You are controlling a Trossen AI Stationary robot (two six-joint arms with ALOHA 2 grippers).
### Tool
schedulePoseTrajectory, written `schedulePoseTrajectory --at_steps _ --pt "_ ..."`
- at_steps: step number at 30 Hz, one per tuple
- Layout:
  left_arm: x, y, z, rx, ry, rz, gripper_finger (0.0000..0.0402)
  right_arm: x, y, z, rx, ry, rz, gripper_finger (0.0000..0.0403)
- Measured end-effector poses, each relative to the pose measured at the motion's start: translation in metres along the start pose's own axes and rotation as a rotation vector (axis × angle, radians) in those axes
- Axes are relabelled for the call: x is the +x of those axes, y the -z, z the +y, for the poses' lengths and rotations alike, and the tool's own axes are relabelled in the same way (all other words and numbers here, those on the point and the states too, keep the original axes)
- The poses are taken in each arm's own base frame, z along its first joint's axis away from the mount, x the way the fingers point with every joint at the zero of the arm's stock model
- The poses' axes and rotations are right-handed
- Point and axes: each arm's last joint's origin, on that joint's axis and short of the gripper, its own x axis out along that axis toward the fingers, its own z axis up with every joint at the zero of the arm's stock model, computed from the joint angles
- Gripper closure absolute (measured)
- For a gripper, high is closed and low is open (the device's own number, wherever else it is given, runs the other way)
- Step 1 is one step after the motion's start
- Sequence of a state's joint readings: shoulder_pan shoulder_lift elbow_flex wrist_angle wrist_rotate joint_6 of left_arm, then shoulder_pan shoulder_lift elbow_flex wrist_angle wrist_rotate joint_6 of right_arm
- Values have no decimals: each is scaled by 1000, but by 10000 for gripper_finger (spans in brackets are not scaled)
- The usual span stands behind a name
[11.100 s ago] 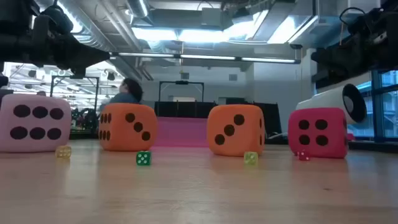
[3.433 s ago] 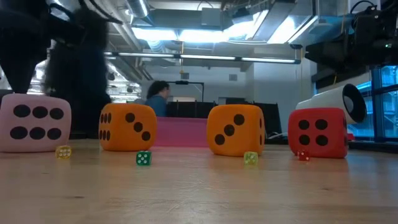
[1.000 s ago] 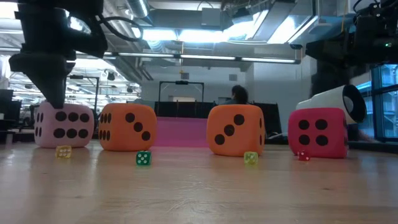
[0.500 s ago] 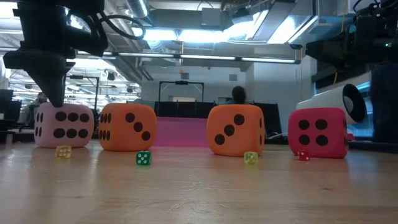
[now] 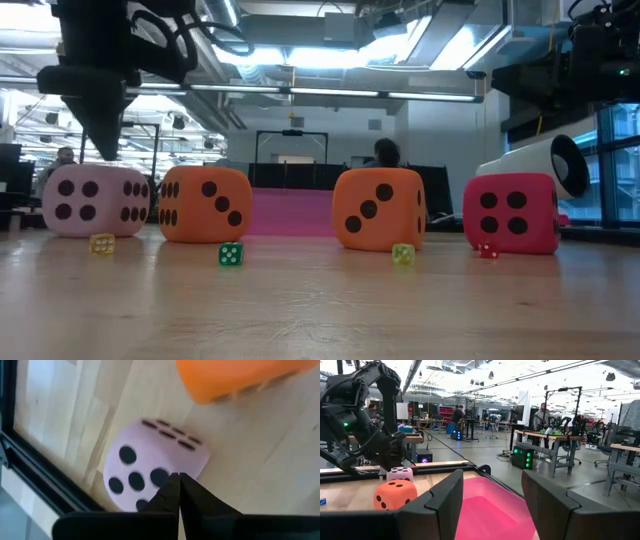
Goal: Pick & Place Dice
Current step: Put the left large pink die into the red bin, then put the large pink die into the red bin
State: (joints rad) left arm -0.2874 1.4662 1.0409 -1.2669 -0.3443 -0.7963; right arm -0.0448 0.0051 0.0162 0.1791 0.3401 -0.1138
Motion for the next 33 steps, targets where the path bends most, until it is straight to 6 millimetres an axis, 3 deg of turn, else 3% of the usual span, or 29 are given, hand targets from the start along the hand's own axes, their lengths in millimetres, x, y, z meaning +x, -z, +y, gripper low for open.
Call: schedulePoseTrajectory --at_steps 8,24,33 --pt "-1 7 2 51 14 94 342 0 0 0 0 0 0 199" --pt "13 -16 31 288 116 209 111 0 0 0 0 0 0 199" --pt "25 -31 58 331 161 237 66 0 0 0 0 0 0 199"
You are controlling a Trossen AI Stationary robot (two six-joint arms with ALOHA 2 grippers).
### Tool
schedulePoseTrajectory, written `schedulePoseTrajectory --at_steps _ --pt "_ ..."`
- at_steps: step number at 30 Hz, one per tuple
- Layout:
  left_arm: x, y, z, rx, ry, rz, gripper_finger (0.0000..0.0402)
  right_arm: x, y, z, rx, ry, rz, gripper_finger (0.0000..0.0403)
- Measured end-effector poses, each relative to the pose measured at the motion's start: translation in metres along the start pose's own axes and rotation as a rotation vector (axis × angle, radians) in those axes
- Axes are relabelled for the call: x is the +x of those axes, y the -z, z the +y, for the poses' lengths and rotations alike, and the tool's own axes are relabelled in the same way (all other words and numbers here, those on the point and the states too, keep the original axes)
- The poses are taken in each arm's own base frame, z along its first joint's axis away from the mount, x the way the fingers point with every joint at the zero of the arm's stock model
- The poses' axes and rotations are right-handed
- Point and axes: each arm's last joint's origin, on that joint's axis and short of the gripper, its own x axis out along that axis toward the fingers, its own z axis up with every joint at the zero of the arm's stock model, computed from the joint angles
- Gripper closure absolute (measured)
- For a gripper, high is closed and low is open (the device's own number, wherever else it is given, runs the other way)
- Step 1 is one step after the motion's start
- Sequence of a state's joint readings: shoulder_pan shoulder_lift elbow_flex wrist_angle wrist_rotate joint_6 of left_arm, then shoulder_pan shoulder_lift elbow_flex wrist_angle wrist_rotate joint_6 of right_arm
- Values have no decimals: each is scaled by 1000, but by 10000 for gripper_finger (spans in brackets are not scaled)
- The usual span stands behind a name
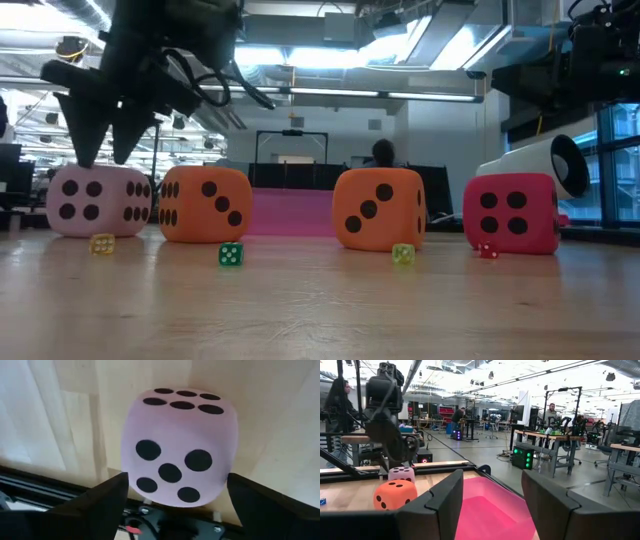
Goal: Pick & Place Dice
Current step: Put the large pink die into the red bin
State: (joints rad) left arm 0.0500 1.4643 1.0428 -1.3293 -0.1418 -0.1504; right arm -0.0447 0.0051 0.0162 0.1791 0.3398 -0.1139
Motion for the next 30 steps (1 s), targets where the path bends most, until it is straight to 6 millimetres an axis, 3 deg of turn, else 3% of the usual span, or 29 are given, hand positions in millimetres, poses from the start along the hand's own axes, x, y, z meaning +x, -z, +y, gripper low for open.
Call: schedulePoseTrajectory --at_steps 5,30 --pt "1 -5 8 -30 129 -20 65 0 0 0 0 0 0 199" --pt "2 -5 14 -41 17 -24 61 0 0 0 -2 0 0 199"
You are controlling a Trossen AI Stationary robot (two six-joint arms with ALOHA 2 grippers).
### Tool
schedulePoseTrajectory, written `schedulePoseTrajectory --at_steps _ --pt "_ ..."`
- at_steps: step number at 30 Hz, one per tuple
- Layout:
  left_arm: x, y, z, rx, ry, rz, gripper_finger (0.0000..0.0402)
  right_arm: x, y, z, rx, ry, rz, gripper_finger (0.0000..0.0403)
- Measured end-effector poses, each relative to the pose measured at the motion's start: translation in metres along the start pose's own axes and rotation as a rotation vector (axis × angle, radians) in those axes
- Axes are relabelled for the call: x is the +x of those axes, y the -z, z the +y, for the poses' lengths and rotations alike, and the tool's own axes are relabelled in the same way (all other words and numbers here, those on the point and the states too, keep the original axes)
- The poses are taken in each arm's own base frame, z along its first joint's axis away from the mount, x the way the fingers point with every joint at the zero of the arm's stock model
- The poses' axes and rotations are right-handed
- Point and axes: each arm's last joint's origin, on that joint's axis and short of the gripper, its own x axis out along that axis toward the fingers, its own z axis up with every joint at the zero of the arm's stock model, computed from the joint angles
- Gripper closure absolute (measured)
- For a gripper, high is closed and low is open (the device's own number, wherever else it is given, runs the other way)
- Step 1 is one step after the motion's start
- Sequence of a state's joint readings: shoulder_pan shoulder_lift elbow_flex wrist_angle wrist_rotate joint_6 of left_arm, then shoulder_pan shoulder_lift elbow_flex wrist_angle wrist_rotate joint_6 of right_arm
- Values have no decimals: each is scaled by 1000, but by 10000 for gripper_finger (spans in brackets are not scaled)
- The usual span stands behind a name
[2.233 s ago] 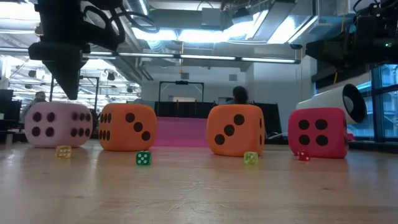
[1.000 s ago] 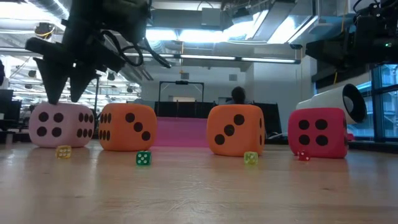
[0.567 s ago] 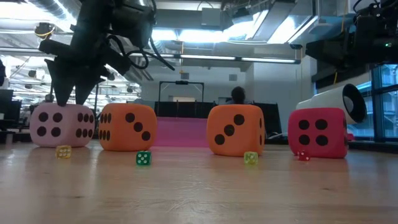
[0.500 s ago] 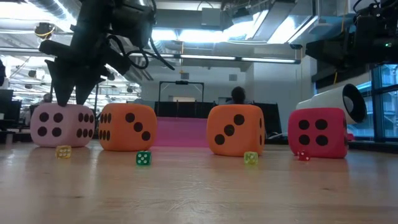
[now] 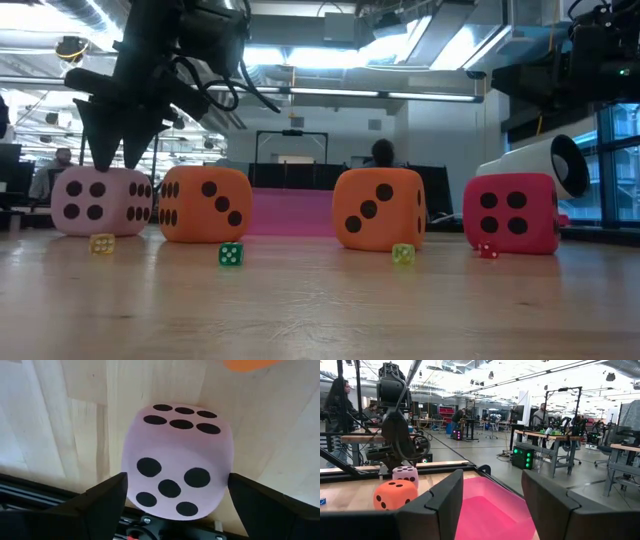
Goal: Pick & Place Dice
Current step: Put the large pink die into the red bin
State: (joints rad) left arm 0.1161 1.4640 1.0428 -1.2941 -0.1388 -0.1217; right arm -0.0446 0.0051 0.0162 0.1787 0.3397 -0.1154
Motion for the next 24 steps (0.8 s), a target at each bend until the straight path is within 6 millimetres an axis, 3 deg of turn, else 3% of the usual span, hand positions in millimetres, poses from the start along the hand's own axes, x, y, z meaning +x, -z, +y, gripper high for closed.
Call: schedulePoseTrajectory --at_steps 10,24 --pt "-1 -6 -3 -78 -7 -67 61 0 0 0 0 0 0 199" --pt "0 -3 -4 -149 59 -27 56 0 0 0 1 0 1 199"
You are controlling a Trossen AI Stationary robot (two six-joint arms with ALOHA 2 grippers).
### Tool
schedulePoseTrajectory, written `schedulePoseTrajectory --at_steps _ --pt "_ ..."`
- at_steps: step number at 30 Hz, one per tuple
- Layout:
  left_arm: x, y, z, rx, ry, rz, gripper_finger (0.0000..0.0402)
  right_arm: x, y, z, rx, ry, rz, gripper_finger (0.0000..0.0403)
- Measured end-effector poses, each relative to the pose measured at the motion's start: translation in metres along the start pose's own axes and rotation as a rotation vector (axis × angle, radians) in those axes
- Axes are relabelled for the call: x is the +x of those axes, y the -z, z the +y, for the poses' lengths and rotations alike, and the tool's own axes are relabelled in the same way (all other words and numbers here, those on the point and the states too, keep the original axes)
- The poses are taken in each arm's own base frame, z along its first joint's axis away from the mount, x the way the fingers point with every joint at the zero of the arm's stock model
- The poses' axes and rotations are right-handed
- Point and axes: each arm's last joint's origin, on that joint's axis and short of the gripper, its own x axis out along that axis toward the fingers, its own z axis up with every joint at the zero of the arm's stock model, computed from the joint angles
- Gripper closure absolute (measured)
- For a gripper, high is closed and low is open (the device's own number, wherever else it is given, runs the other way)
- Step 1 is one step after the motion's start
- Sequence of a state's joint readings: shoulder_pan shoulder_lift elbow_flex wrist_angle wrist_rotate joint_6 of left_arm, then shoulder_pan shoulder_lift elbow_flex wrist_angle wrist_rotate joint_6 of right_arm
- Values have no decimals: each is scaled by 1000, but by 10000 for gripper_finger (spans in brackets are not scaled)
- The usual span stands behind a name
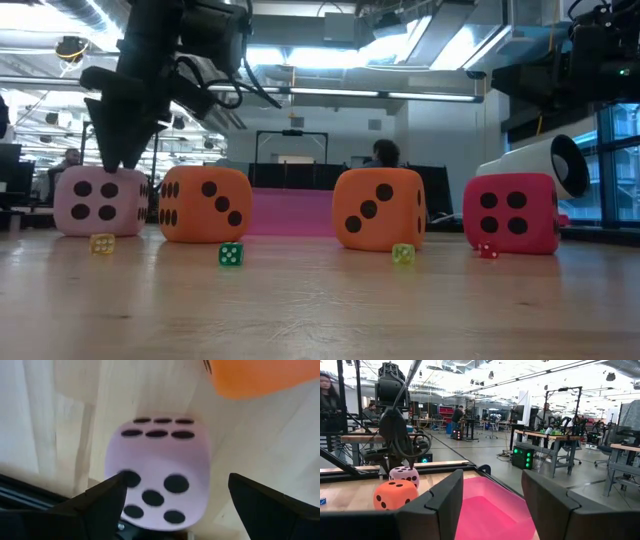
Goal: Pick & Place Dice
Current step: Put the large pink die into the red bin
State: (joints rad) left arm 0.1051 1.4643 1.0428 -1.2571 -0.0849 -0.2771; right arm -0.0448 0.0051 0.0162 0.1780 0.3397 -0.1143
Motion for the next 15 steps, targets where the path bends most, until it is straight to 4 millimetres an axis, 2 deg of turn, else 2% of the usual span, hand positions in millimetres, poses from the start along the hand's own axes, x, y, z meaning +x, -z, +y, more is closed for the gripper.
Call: schedulePoseTrajectory --at_steps 10,15 --pt "0 1 2 59 -35 9 25 0 0 0 0 0 1 199" --pt "0 5 10 43 -79 57 16 0 0 0 17 -14 0 199"
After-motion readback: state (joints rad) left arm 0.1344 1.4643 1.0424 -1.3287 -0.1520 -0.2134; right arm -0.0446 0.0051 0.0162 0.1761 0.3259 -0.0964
